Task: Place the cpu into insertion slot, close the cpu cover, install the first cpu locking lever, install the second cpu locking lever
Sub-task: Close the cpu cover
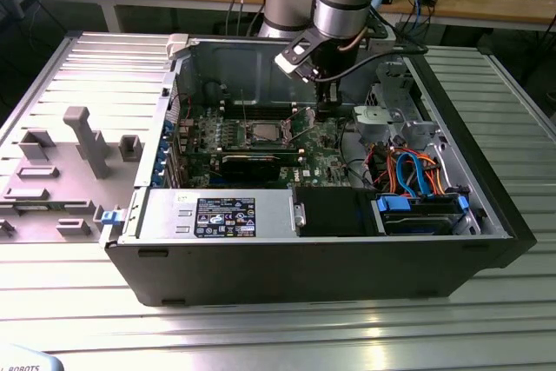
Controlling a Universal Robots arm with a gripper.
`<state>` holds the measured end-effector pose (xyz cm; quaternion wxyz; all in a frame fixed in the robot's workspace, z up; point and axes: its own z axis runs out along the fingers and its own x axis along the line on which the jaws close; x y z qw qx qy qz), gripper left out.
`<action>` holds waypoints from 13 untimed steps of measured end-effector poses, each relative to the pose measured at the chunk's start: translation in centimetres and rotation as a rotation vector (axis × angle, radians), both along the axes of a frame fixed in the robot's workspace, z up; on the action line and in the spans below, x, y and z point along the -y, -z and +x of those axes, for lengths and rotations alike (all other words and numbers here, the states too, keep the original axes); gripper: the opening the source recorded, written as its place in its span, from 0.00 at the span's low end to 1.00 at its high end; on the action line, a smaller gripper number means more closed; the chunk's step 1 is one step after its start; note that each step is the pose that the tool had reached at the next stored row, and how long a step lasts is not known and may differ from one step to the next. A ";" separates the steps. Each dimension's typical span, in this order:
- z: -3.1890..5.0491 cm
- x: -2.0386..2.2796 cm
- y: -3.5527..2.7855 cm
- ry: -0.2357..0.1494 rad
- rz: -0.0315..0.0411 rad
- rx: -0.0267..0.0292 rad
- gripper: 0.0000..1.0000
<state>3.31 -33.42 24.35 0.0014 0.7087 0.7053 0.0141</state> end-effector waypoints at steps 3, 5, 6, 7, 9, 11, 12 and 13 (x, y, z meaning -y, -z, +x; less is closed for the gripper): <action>-0.11 -0.01 0.00 0.000 0.0001 0.0000 0.11; -0.12 -0.01 0.00 0.000 0.0001 0.0000 0.11; -0.12 -0.01 0.00 0.000 0.0000 0.0000 0.11; -0.13 -0.01 0.00 0.000 0.0000 0.0000 0.11; -0.13 -0.01 0.00 0.000 0.0001 0.0000 0.11; -0.14 -0.01 0.00 0.000 0.0001 0.0000 0.11; -0.14 -0.01 0.00 0.000 0.0000 0.0000 0.11; -0.14 -0.01 0.00 0.000 0.0001 0.0000 0.11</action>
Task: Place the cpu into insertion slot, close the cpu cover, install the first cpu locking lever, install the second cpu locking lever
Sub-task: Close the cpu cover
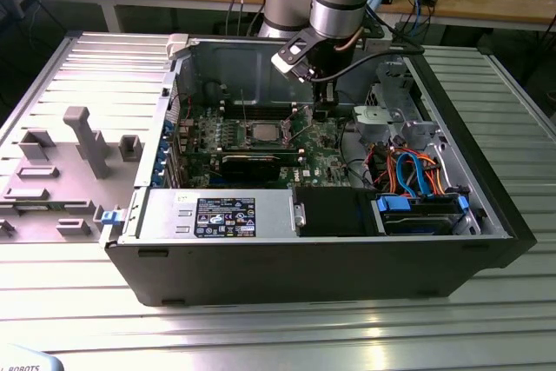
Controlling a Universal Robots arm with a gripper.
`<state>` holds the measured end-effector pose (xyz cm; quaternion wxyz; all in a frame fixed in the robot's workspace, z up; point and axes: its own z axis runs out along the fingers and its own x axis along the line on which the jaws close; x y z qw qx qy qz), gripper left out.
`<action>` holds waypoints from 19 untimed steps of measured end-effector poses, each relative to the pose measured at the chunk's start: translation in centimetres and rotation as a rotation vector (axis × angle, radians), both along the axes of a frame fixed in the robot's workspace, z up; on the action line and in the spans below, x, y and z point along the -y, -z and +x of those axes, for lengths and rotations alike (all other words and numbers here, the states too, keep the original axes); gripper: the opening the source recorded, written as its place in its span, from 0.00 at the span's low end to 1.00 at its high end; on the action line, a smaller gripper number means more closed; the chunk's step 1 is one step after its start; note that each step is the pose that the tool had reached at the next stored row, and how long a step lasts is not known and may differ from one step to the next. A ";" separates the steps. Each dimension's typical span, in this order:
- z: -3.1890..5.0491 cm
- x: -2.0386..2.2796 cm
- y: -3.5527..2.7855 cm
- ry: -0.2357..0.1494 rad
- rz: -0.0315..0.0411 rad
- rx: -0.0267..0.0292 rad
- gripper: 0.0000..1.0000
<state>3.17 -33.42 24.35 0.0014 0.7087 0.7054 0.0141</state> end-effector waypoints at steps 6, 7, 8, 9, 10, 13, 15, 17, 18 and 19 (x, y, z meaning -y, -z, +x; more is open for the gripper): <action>-0.98 0.00 0.00 0.000 0.0000 0.0000 0.11; -1.12 0.00 0.00 0.000 -0.0001 0.0000 0.11; -1.14 0.00 0.00 -0.001 0.0000 0.0000 0.11; -1.15 0.00 0.00 -0.001 0.0000 0.0000 0.11; -1.16 0.00 0.00 -0.001 0.0000 0.0000 0.11; -1.27 0.00 0.00 -0.001 0.0000 0.0000 0.11; -1.31 0.00 0.00 -0.001 0.0000 0.0000 0.11; -1.38 0.00 0.00 -0.001 0.0001 0.0000 0.11; -1.40 0.00 0.00 -0.001 0.0000 0.0000 0.11; -1.42 0.00 0.00 -0.001 0.0000 0.0000 0.11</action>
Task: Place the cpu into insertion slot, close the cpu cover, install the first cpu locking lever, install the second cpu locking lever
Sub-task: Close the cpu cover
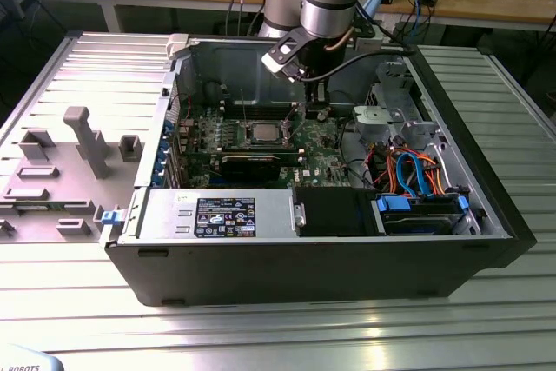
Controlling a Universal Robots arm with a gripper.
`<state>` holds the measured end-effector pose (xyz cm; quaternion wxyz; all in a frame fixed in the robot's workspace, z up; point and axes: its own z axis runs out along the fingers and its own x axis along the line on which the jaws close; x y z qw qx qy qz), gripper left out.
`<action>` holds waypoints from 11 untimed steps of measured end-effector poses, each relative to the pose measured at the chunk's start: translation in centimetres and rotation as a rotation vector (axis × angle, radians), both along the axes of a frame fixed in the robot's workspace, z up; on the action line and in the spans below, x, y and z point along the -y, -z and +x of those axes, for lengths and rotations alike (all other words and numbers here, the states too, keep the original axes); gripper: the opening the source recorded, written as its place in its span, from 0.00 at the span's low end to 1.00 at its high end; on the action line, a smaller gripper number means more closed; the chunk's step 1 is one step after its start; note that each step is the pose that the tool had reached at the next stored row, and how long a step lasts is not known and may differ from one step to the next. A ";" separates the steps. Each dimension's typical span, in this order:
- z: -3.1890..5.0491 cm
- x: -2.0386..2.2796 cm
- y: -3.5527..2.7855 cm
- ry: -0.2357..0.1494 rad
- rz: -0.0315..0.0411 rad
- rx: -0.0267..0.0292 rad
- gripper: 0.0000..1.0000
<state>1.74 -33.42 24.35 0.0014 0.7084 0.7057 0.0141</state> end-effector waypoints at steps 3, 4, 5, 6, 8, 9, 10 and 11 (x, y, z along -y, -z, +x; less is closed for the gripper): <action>-0.04 0.00 0.00 0.000 -0.0001 -0.0001 0.11; -0.06 0.00 0.00 0.000 0.0000 -0.0001 0.11; -0.08 0.00 0.00 0.000 0.0000 0.0000 0.11; -0.09 0.00 0.00 0.000 0.0000 -0.0001 0.11; -0.12 0.00 0.00 0.000 -0.0001 -0.0001 0.11; -0.13 0.00 0.00 0.000 0.0000 -0.0001 0.11; -0.15 0.00 0.00 0.000 0.0000 0.0000 0.11; -0.16 0.00 0.00 0.000 0.0000 0.0000 0.11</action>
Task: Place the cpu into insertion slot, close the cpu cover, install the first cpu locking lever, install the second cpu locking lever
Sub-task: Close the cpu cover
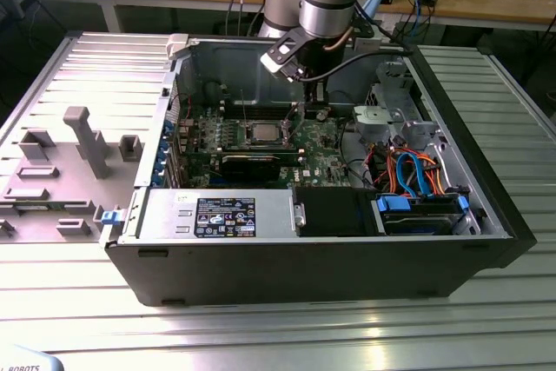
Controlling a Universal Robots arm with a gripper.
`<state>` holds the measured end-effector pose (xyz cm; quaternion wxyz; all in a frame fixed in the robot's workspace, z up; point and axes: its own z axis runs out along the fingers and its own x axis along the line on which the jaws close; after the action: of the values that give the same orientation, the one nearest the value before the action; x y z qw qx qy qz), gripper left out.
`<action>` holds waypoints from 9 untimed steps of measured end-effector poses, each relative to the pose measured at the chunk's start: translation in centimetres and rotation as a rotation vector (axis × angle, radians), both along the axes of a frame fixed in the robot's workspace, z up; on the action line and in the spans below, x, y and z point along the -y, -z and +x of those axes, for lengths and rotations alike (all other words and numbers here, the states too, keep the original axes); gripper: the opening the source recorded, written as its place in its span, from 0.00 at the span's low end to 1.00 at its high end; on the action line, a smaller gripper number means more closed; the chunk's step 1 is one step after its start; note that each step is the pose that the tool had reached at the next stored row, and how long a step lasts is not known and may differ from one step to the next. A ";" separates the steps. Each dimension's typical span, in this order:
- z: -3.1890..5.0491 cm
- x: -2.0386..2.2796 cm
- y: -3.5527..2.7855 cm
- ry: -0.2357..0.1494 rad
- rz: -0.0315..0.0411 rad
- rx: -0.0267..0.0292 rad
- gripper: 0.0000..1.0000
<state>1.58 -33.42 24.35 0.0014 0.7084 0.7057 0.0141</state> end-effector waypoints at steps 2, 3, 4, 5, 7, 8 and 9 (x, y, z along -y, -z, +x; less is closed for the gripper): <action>-0.28 0.00 0.00 0.000 0.0000 0.0000 0.11; -0.28 0.00 0.00 0.000 0.0000 0.0000 0.11; -0.29 0.00 0.00 0.000 0.0000 0.0000 0.11; -0.31 0.00 0.00 0.000 0.0000 0.0000 0.11; -0.38 0.00 0.00 0.000 0.0001 0.0000 0.11; -0.45 0.00 0.00 0.000 -0.0001 0.0000 0.11; -0.46 0.00 0.00 0.000 -0.0001 0.0000 0.11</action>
<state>1.12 -33.42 24.35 0.0014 0.7083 0.7058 0.0140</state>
